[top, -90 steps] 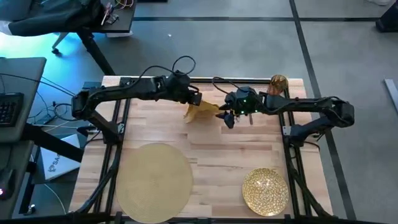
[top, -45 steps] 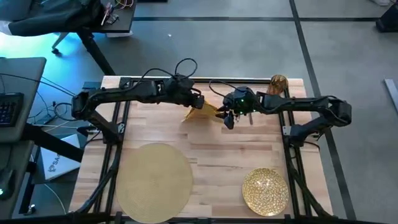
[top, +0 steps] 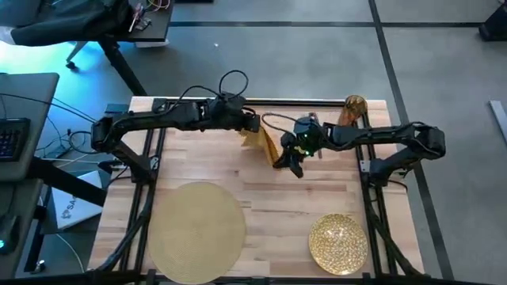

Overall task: Set table place
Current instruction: Fold the yellow napkin

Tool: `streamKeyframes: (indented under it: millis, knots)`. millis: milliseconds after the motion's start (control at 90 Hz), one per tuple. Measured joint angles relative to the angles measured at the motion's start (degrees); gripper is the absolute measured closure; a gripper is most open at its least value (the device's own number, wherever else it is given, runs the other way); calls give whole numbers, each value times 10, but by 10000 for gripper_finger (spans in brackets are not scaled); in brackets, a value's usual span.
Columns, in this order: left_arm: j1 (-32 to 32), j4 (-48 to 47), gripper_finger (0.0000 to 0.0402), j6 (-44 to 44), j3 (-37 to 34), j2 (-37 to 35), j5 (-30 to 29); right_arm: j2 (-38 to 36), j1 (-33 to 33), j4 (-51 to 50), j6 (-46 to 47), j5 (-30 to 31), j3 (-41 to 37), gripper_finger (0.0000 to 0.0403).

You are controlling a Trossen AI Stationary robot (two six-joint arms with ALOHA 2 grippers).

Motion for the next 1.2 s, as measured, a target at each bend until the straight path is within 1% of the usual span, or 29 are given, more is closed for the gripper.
streamKeyframes:
  millis: [111, 200, 311, 389, 467, 556, 667, 733, 844, 1011, 1100, 1200]
  knots:
    - [5, -31, 373, 14, 0, 3, 13, -1, 9, -31, 11, 2, 0, 403]
    - [4, -37, 374, 40, 0, 2, 17, -10, 11, -41, 13, 39, 0, 403]
    - [0, -16, 396, 81, 0, 2, 60, -35, 9, -45, 25, 89, 0, 403]
    - [-5, 7, 398, 111, 1, 2, 88, -57, 0, -46, 31, 121, 0, 403]
    - [-9, 1, 400, 119, 3, 2, 106, -72, -10, -49, 33, 152, 0, 403]
    - [-8, -62, 399, 98, 3, 3, 87, -78, -23, -63, 42, 183, 0, 402]
    - [12, -162, 386, 74, 3, 25, 67, -77, -39, -101, 56, 205, 0, 394]
    - [28, -204, 373, 80, 3, 50, 63, -77, -45, -120, 67, 210, 0, 383]
    - [57, -217, 342, 109, 3, 105, 61, -77, -51, -126, 87, 202, 0, 358]
    - [91, -185, 306, 142, 2, 188, 22, -77, -48, -128, 110, 157, 0, 330]
    - [104, -171, 299, 151, 2, 214, -7, -77, -43, -131, 125, 136, 0, 324]
    - [117, -149, 298, 160, 2, 228, -12, -77, -32, -144, 145, 131, 0, 324]
